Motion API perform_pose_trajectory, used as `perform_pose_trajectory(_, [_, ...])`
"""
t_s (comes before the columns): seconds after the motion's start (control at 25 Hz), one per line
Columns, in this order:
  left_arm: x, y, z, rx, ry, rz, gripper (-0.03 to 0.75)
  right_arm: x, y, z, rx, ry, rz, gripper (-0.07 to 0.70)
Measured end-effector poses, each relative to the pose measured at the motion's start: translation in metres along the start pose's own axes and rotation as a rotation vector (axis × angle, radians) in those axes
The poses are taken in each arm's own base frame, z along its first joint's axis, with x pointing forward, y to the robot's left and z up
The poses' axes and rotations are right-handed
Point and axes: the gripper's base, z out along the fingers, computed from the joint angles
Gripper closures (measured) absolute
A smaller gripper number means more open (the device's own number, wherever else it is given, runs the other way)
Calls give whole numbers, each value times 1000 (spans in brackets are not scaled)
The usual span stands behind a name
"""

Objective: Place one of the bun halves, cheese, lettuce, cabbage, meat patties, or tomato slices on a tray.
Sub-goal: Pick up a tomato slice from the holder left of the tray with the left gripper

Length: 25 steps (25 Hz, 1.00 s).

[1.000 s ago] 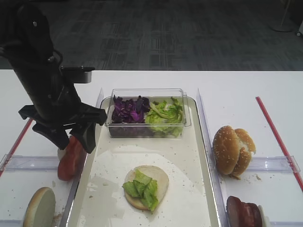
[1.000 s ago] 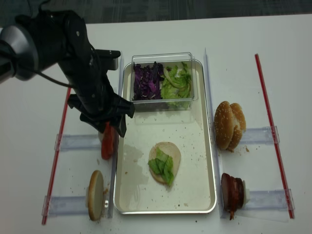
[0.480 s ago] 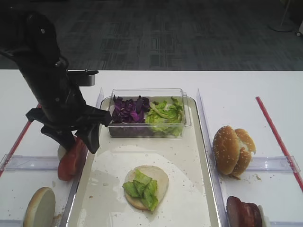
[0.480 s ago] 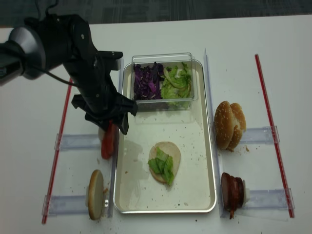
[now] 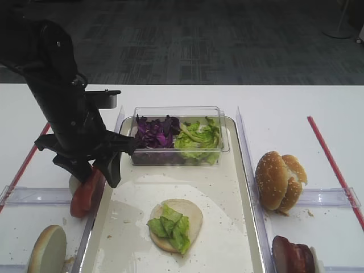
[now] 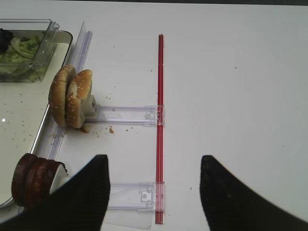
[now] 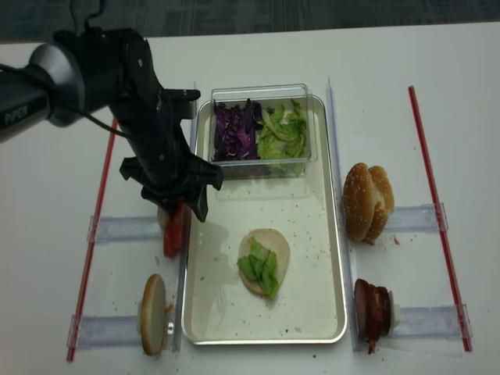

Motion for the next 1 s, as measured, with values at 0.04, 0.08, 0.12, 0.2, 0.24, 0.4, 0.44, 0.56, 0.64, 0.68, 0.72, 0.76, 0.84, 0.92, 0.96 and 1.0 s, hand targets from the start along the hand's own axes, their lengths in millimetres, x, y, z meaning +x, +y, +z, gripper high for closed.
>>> perform_pose_trajectory(0.04, [0,0,0,0,0,0,338,0,0,0,0,0,0,186])
perform_pose_trajectory(0.08, [0,0,0,0,0,0,340,0,0,0,0,0,-2,186])
perform_pose_trajectory(0.12, [0,0,0,0,0,0,344,0,0,0,0,0,-2,186])
perform_pose_trajectory(0.2, [0,0,0,0,0,0,356,0,0,0,0,0,-2,186])
perform_pose_trajectory(0.24, [0,0,0,0,0,-5,363,0,0,0,0,0,-2,186])
perform_pose_trajectory(0.4, [-1,1,1,-6,2,-16,409,0,0,0,0,0,-2,186])
perform_pose_trajectory(0.44, [-1,1,1,-12,2,-21,425,0,0,0,0,0,-2,186])
perform_pose_trajectory(0.56, [-1,3,1,-30,1,-32,465,0,0,0,0,0,-2,186])
perform_pose_trajectory(0.64, [-1,3,1,-36,1,-31,488,0,0,0,0,0,-2,186])
perform_pose_trajectory(0.68, [-1,4,1,-40,1,-31,497,0,0,0,0,0,-2,186])
perform_pose_trajectory(0.72, [-1,4,1,-46,1,-27,508,0,0,0,0,0,-2,186])
perform_pose_trajectory(0.76, [-1,5,1,-50,1,-27,519,0,0,0,0,0,-2,186])
perform_pose_trajectory(0.84, [-1,5,1,-53,0,-27,547,0,0,0,0,0,-2,186])
perform_pose_trajectory(0.92, [-1,6,1,-60,0,-29,584,0,0,0,0,0,-2,186])
perform_pose_trajectory(0.96, [-1,6,1,-68,-1,-32,600,0,0,0,0,0,-2,186])
perform_pose_trajectory(1.0, [-1,7,1,-73,-1,-33,620,0,0,0,0,0,-2,186])
